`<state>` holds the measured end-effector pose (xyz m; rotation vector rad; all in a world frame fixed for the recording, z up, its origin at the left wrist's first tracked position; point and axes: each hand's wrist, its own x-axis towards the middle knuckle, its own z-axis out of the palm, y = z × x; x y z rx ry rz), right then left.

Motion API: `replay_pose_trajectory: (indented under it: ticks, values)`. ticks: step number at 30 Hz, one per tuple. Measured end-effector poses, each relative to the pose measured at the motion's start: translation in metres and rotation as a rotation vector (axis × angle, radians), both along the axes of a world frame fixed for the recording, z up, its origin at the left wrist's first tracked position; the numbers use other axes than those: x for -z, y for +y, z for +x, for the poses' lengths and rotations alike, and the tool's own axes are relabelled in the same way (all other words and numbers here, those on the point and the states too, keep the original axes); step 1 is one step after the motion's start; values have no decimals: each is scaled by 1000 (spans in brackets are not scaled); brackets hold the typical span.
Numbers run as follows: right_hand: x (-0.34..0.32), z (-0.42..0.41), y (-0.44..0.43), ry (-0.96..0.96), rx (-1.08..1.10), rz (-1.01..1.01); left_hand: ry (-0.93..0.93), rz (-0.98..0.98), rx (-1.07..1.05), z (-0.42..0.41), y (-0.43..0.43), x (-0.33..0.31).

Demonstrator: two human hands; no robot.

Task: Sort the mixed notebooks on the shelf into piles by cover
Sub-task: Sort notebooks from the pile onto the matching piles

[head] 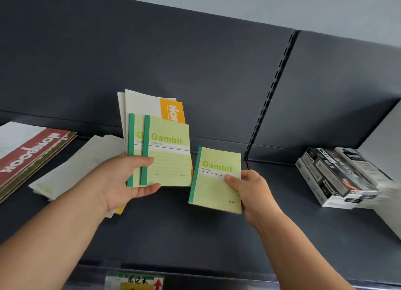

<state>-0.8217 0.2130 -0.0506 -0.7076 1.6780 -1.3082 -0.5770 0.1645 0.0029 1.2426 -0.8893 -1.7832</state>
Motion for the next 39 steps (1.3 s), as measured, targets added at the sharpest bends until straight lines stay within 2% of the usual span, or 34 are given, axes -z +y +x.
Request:
replay_pose_trajectory:
  ticks: [3,7,9,10,11,12,14,16,18,21,27,31,33,36,37,39]
  values:
    - [8,0,-6,211,-52,20,39,-26,-47,10,1,-6]
    - [15,4,-4,892,-115,191,80,-8,-43,12,6,-7]
    - [18,4,-5,1115,-128,231,83,7,-21,6,8,-3]
    - [17,4,-5,1157,-133,214,92,16,-8,2,10,0]
    - [15,4,-5,1133,-134,165,101,24,12,-2,11,2]
    - [12,3,-6,1030,-107,80,110,31,37,-8,12,3]
    - [-4,3,-4,619,-31,-84,123,46,87,-19,15,6]
    - [-21,5,-1,199,-62,-142,122,59,129,-30,16,10]
    - [-28,6,1,112,-187,-112,106,63,152,-40,18,13]
    - [-24,7,1,154,-204,-95,100,64,172,-50,21,16]
    - [-10,-4,-2,79,-125,-87,174,107,151,-45,15,21]
    - [1,-16,-9,110,-44,-52,123,70,124,-32,9,25]
    - [8,-21,-9,264,-23,19,89,52,93,-25,6,24]
    - [13,-23,-7,744,-106,248,88,45,68,-16,3,23]
    - [14,-23,-7,877,-125,281,97,40,73,-15,3,22]
    - [14,-20,-9,1035,-113,223,103,31,92,-16,3,21]
